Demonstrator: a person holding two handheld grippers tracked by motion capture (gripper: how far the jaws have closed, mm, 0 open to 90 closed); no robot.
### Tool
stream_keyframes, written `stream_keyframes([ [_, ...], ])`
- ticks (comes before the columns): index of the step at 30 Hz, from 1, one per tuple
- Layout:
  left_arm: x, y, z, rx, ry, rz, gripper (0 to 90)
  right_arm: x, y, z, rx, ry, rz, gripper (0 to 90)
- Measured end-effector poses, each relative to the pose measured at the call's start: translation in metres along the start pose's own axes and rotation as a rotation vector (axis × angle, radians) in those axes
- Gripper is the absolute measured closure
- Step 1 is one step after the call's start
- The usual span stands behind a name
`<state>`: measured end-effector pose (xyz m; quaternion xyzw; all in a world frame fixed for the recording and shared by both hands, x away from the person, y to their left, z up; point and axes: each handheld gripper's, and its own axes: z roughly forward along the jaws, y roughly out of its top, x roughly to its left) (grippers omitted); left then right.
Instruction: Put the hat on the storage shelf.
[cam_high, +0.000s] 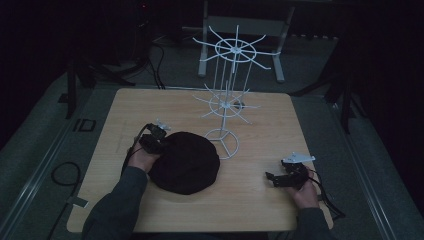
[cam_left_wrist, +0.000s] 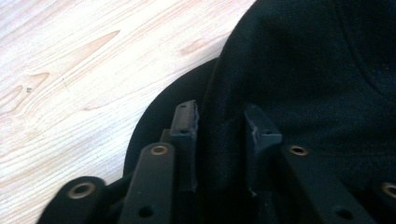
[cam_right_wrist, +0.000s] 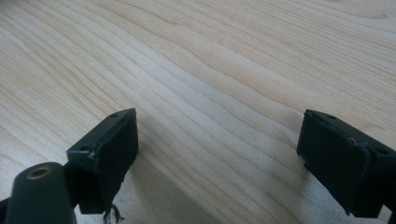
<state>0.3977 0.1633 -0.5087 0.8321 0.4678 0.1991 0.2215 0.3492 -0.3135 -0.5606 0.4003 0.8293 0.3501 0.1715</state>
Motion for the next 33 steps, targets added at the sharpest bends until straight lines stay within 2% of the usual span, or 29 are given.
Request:
stream_keyframes([
  [2, 0.001, 0.000, -0.001, -0.008, -0.015, -0.007, 75.5, 0.000, 0.000, 0.000, 0.000, 0.000, -0.001, 12.5],
  [4, 0.003, 0.000, -0.002, -0.015, -0.052, -0.030, 78.3, 0.000, 0.000, 0.000, 0.000, 0.000, 0.000, 12.5],
  [15, 0.014, -0.006, -0.006, -0.048, -0.148, -0.119, 79.1, 0.000, 0.000, 0.000, 0.000, 0.000, 0.000, 12.4],
  [25, 0.029, -0.011, -0.025, -0.114, -0.186, -0.175, 79.3, 0.000, 0.000, 0.000, 0.000, 0.000, 0.000, 12.5],
  [29, 0.037, -0.015, -0.031, -0.145, -0.205, -0.217, 79.3, 0.000, 0.000, 0.000, 0.000, 0.000, 0.000, 12.5],
  [33, 0.047, -0.019, -0.038, -0.173, -0.213, -0.240, 79.3, 0.000, 0.000, 0.000, 0.000, 0.000, 0.000, 12.4],
])
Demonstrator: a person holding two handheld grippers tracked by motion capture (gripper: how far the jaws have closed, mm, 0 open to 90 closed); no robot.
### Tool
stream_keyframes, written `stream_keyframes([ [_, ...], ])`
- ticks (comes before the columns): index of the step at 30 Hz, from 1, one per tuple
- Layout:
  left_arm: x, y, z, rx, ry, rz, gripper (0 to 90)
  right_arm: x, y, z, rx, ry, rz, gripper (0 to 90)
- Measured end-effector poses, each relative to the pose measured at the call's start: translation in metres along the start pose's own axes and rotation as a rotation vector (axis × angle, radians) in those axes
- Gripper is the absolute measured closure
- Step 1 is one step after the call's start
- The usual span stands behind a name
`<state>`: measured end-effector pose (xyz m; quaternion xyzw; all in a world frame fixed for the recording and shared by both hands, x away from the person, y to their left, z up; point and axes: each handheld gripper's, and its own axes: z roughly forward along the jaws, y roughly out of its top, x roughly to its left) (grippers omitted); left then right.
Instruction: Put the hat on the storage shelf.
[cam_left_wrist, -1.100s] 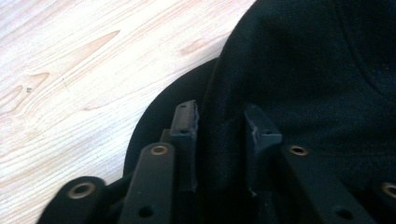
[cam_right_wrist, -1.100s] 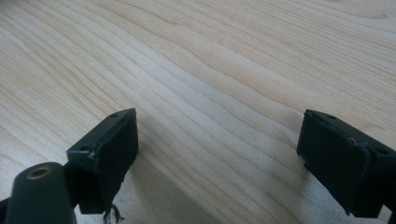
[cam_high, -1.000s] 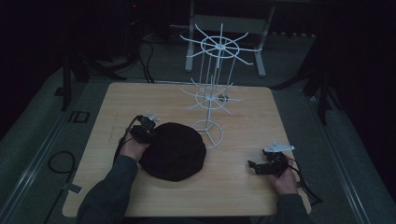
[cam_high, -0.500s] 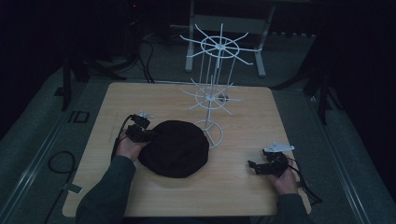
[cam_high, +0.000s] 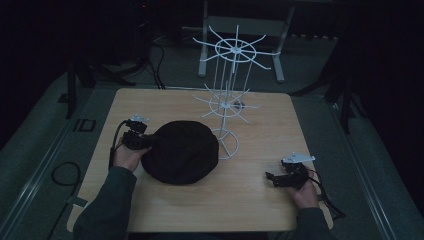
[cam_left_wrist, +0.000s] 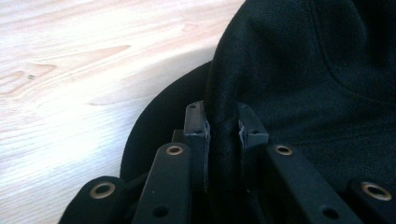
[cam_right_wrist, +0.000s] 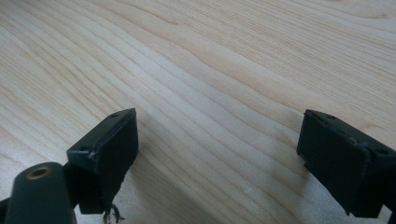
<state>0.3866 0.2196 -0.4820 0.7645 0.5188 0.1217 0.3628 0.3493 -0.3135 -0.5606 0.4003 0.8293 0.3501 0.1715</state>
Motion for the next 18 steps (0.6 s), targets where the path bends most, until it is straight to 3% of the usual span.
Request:
stream_keyframes([
  [18, 0.027, -0.003, -0.041, -0.103, -0.006, -0.075, 79.2, 0.000, 0.000, 0.000, 0.000, 0.000, 0.000, 12.4],
])
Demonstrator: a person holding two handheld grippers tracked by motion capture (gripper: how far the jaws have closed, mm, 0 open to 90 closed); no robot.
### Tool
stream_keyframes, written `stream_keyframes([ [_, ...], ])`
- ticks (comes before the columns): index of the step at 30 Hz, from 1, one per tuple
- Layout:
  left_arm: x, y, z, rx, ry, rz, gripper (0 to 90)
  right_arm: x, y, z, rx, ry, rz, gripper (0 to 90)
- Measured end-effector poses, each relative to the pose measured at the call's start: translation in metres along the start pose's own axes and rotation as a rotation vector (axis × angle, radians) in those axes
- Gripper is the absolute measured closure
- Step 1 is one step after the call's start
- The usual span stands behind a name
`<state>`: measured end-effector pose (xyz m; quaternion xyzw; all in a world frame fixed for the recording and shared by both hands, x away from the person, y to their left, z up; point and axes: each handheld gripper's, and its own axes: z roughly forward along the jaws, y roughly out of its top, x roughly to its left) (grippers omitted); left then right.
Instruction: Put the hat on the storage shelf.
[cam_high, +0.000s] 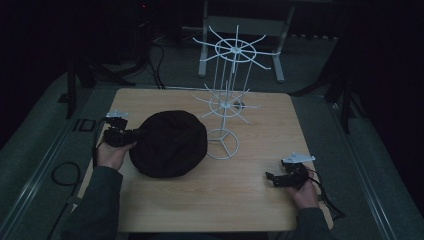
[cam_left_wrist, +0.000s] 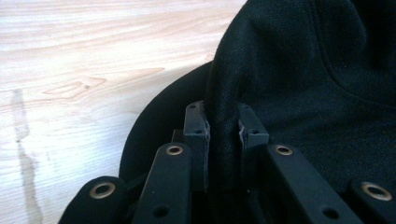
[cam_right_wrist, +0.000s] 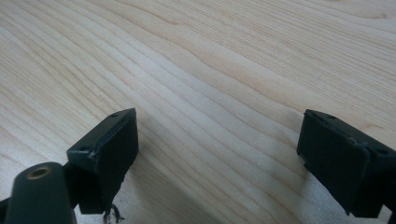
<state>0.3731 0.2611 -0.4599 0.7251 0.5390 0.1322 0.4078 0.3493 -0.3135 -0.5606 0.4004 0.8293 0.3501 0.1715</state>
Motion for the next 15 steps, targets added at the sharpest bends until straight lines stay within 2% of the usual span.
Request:
stream_keyframes([
  [15, 0.008, 0.006, -0.023, -0.063, -0.003, -0.033, 79.2, 0.000, 0.000, 0.000, 0.000, 0.000, 0.000, 12.5],
])
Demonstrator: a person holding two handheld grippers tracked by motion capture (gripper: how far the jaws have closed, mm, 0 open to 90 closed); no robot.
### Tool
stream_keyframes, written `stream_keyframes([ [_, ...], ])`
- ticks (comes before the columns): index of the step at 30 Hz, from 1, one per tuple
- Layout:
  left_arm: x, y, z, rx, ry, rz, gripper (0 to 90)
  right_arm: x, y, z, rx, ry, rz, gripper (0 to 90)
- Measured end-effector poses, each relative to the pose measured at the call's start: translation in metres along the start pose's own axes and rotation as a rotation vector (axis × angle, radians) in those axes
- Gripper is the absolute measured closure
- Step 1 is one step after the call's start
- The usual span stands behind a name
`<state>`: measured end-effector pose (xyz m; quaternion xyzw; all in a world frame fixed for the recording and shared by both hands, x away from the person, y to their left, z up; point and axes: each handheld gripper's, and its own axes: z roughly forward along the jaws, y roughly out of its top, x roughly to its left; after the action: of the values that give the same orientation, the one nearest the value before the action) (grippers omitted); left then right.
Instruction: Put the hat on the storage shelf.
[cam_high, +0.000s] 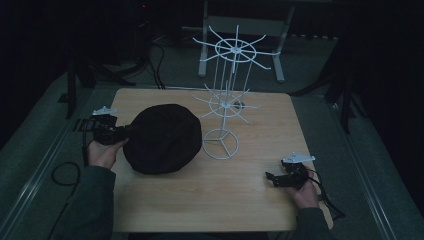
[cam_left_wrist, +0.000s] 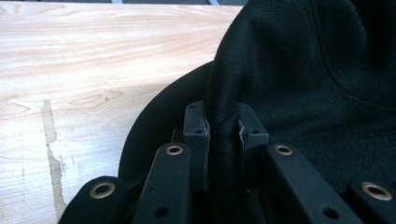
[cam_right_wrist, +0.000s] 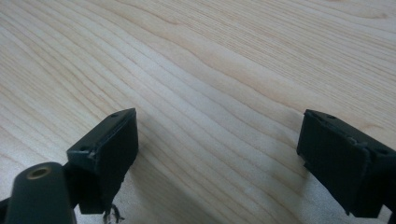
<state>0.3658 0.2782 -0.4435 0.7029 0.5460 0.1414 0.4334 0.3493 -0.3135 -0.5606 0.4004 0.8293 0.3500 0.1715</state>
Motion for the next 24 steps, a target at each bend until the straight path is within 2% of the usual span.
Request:
stream_keyframes([
  [24, 0.007, 0.010, -0.026, -0.087, -0.018, -0.041, 79.1, 0.000, 0.000, 0.000, 0.000, 0.001, 0.001, 12.5],
])
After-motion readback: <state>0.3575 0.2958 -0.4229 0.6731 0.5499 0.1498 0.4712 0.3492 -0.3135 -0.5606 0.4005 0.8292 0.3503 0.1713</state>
